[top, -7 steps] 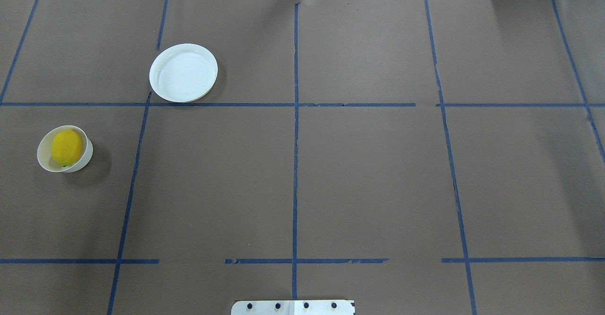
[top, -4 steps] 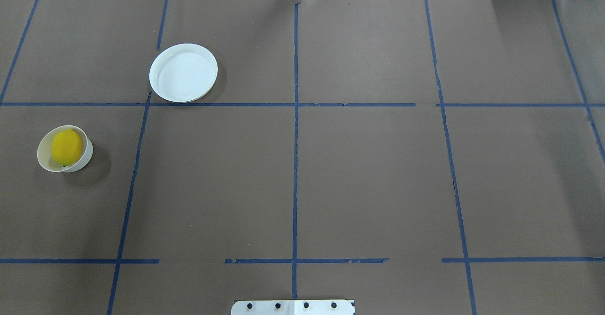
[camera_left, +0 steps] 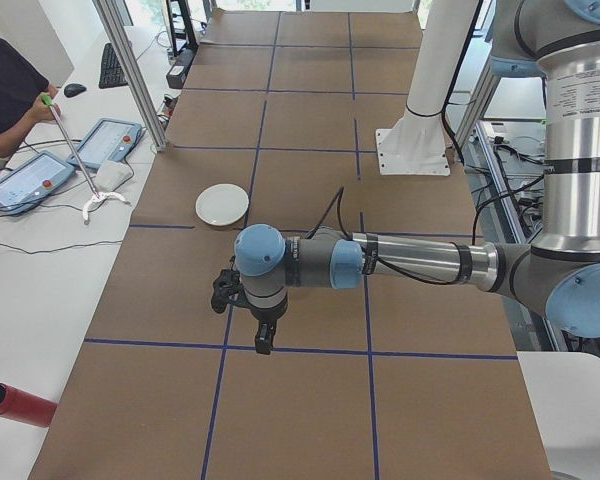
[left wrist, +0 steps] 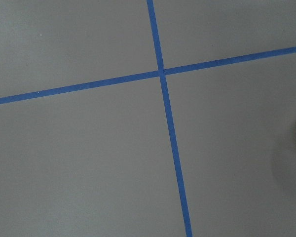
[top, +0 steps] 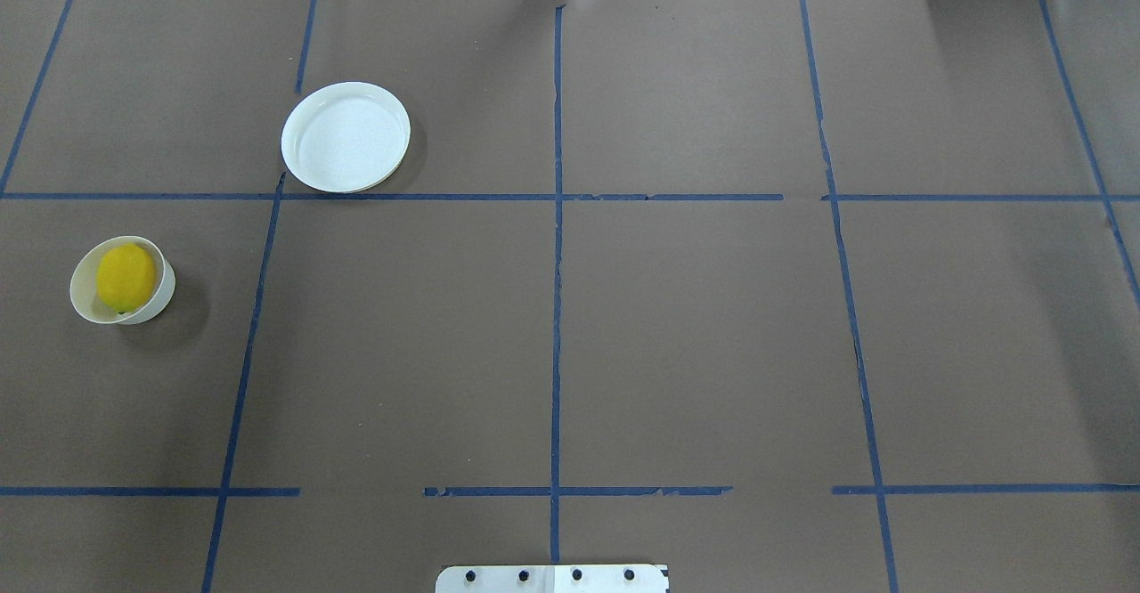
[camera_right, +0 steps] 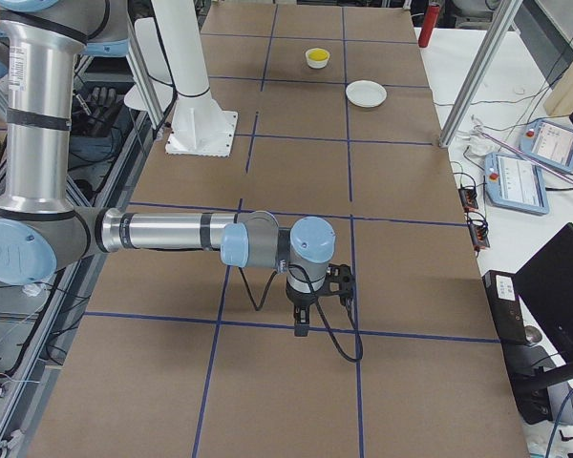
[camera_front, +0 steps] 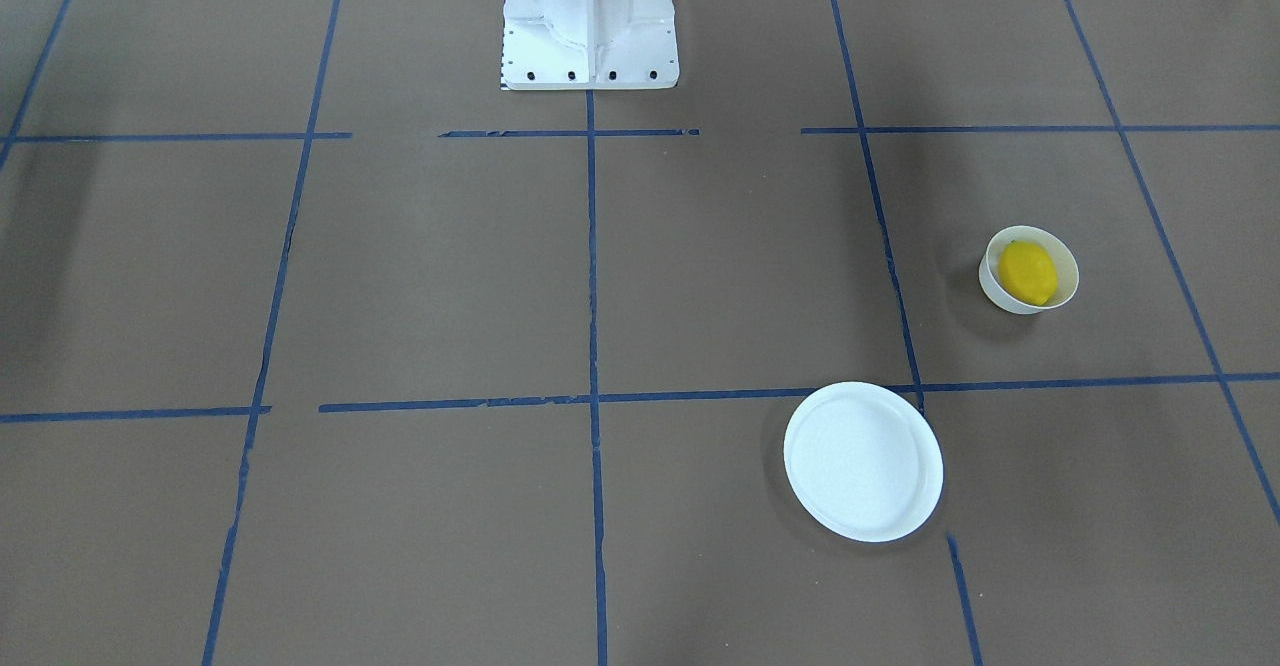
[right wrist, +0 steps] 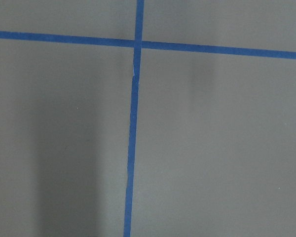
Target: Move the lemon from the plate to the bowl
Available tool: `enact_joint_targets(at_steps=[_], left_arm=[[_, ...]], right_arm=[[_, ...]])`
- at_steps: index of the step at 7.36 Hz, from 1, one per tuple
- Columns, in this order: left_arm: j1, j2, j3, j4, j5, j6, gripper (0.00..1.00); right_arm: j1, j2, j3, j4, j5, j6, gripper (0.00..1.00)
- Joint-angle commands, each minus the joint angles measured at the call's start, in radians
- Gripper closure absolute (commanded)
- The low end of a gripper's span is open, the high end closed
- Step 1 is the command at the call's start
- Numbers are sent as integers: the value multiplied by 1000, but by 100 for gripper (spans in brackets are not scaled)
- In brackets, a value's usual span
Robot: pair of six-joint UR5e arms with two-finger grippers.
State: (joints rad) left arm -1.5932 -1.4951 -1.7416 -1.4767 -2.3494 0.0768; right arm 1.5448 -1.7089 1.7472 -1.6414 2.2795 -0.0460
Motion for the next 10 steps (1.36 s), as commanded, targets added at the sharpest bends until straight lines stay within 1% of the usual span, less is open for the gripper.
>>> enact_joint_targets(at_steps=[1,6,7,8,9,10], left_arm=[[-1,-8,-15,26,1,-92,0],[-4,1,-15,27,5,-89,0],[-5,1,-19,29,5,-69,0],[-10,2,-15,36,5,10,0],[-11,-2,-15,71,5,26,0],[-11,-7,-16,72,5,21,0]], right_arm=[[0,0,0,0,0,0,0],[0,0,0,0,0,0,0],[0,0,0,0,0,0,0],[0,0,0,0,0,0,0],[0,0,0,0,0,0,0],[0,0,0,0,0,0,0]])
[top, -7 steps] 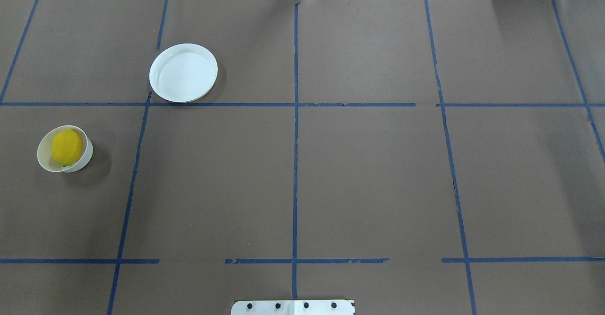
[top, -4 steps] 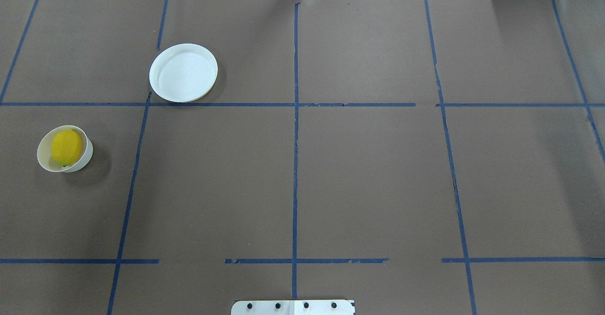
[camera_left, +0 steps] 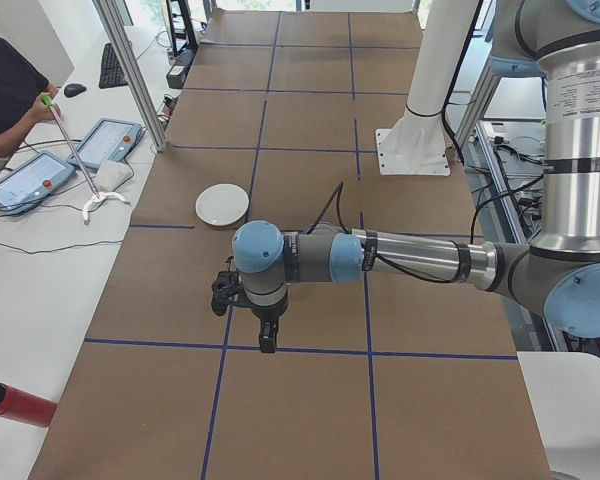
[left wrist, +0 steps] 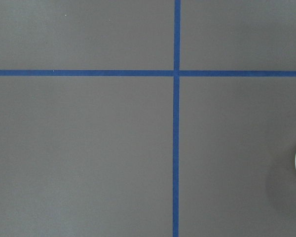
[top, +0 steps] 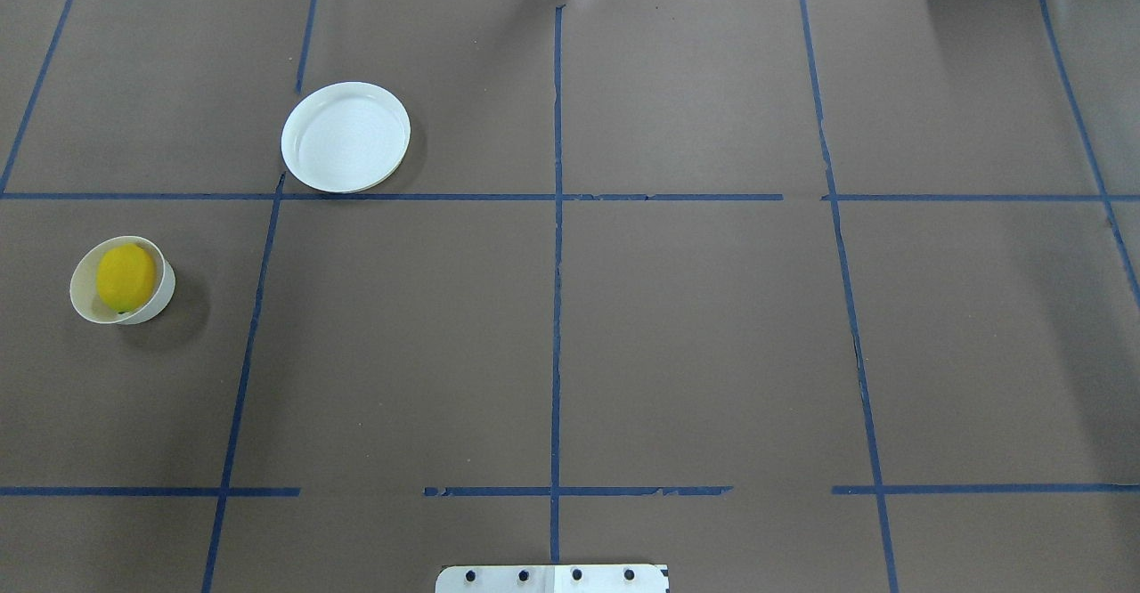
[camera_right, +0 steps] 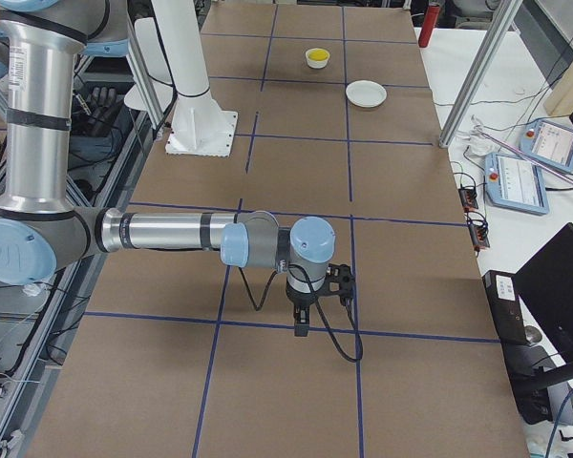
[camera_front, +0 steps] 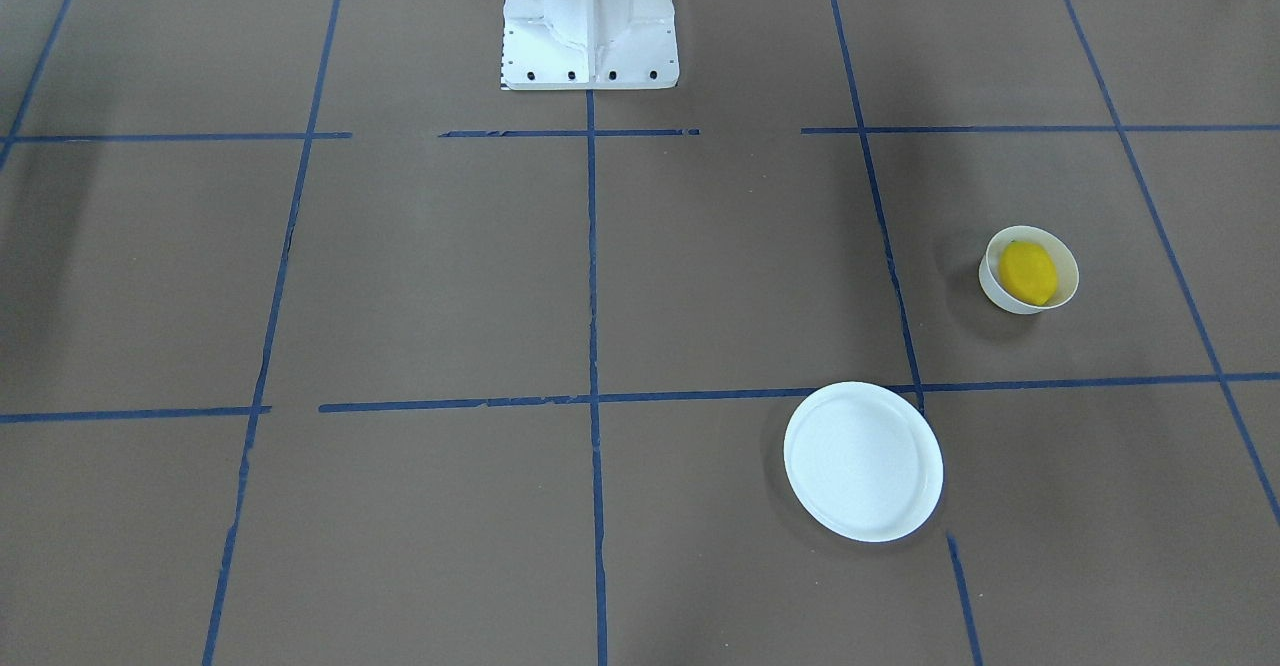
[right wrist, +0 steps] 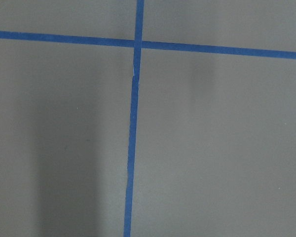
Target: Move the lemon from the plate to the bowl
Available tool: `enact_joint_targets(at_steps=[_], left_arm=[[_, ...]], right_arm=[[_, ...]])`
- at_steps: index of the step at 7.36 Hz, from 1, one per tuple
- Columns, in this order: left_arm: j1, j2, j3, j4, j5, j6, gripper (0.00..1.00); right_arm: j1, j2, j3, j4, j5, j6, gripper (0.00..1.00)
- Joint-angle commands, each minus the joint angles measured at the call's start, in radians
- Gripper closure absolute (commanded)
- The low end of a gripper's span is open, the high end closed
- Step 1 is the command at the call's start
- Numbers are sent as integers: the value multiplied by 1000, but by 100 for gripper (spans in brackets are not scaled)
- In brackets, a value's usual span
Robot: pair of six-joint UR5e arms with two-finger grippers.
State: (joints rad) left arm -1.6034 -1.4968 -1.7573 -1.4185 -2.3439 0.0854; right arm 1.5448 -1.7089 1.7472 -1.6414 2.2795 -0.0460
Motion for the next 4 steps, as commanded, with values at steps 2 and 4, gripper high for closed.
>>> enact_joint_targets(at_steps=[2,4], left_arm=[[-4,-16,-5,13,3,13,0],[-27,-46,-11,12,3,13,0]], right_arm=[[0,0,0,0,0,0,0],[0,0,0,0,0,0,0]])
